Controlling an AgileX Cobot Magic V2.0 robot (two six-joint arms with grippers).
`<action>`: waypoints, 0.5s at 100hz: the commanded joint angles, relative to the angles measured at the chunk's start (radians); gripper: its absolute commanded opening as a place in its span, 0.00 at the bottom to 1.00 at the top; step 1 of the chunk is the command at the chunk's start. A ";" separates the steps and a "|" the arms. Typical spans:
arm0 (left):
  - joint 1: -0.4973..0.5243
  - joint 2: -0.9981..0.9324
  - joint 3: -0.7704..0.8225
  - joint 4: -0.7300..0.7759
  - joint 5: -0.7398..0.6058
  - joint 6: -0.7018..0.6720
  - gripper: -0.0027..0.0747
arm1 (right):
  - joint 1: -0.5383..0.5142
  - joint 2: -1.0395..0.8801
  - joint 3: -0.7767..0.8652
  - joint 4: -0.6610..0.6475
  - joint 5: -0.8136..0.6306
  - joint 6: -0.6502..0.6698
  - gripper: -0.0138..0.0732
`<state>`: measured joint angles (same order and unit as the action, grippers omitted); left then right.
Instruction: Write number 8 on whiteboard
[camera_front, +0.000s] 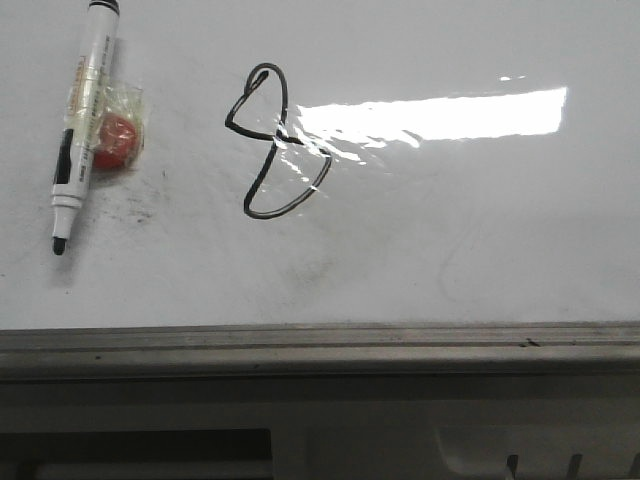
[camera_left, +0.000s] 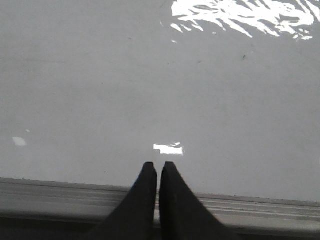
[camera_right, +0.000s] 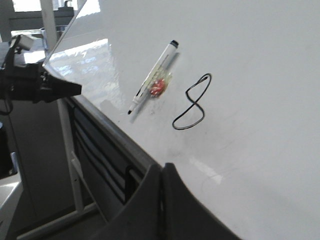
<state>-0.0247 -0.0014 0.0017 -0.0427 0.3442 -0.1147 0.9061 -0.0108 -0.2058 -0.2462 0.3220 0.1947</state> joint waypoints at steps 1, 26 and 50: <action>0.002 -0.031 0.032 -0.001 -0.033 -0.008 0.01 | -0.072 0.008 -0.018 0.009 -0.141 -0.004 0.09; 0.002 -0.031 0.032 -0.001 -0.033 -0.008 0.01 | -0.408 0.008 0.069 0.207 -0.423 -0.004 0.09; 0.002 -0.031 0.032 -0.001 -0.033 -0.008 0.01 | -0.796 0.008 0.147 0.229 -0.459 -0.004 0.09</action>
<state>-0.0247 -0.0014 0.0017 -0.0427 0.3442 -0.1147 0.2300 -0.0108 -0.0537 -0.0230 -0.0521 0.1947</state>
